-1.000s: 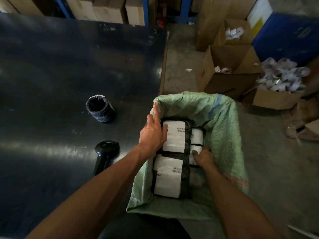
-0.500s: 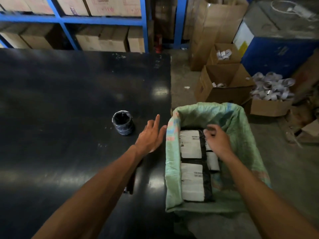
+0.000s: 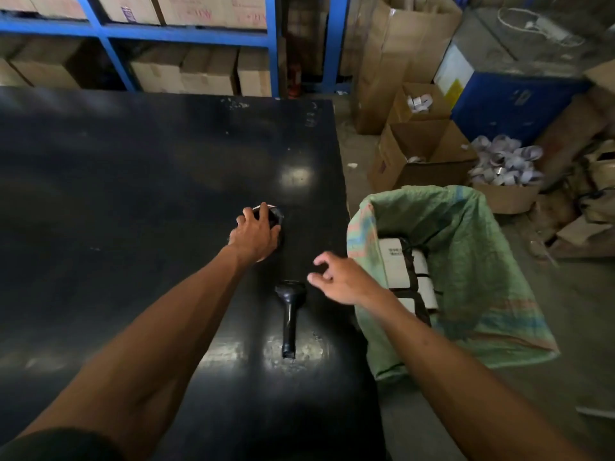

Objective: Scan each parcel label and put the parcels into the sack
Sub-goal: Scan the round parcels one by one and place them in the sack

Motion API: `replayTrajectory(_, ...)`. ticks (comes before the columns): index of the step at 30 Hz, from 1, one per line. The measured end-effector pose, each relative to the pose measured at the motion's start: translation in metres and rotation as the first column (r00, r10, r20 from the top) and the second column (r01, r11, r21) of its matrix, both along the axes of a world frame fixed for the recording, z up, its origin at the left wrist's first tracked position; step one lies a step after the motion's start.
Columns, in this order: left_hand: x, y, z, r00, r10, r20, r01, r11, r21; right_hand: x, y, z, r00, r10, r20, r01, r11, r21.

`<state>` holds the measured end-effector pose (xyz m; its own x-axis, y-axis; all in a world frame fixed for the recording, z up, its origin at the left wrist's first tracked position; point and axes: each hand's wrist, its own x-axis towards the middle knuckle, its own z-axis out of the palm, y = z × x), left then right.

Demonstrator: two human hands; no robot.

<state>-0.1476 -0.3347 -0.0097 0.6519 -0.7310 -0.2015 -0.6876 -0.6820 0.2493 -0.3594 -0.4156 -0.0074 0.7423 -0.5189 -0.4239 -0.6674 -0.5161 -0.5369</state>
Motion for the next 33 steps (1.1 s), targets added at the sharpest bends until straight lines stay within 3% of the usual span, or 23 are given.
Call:
replayTrajectory(3, 0.008, 0.000, 0.000, 1.000, 0.007, -0.013, -0.007, 1.000, 0.030, 0.012, 0.027, -0.014, 0.980, 0.047, -0.193, -0.045, 0.999, 0.017)
replayTrajectory(11, 0.029, -0.028, -0.011, 0.995, -0.050, -0.087, 0.058, 0.993, 0.098, 0.042, 0.069, -0.031, 0.934, -0.137, -0.329, 0.217, 0.952, 0.218)
replayTrajectory(15, 0.033, -0.041, -0.028, 0.986, 0.013, -0.165, 0.004, 0.995, 0.103, 0.049, 0.082, -0.049, 0.924, -0.291, -0.248, 0.338, 0.924, 0.176)
replayTrajectory(20, 0.040, -0.037, -0.038, 0.959, 0.036, -0.282, -0.044, 0.999, -0.021, 0.044, 0.074, -0.048, 0.904, -0.415, -0.098, 0.427, 0.882, 0.201)
replayTrajectory(26, 0.072, 0.011, -0.047, 0.929, -0.125, -0.349, 0.039, 0.969, -0.242, 0.048, 0.039, -0.043, 0.818, -0.575, 0.022, 0.543, 0.783, 0.304)
replayTrajectory(29, 0.082, 0.031, -0.042, 0.923, -0.063, -0.380, 0.024, 0.994, -0.107, 0.050, 0.030, -0.035, 0.771, -0.634, 0.056, 0.571, 0.728, 0.378)
replayTrajectory(33, 0.090, 0.045, -0.029, 0.924, -0.014, -0.381, 0.049, 0.995, 0.082, 0.052, 0.032, -0.023, 0.765, -0.628, 0.143, 0.528, 0.738, 0.421)
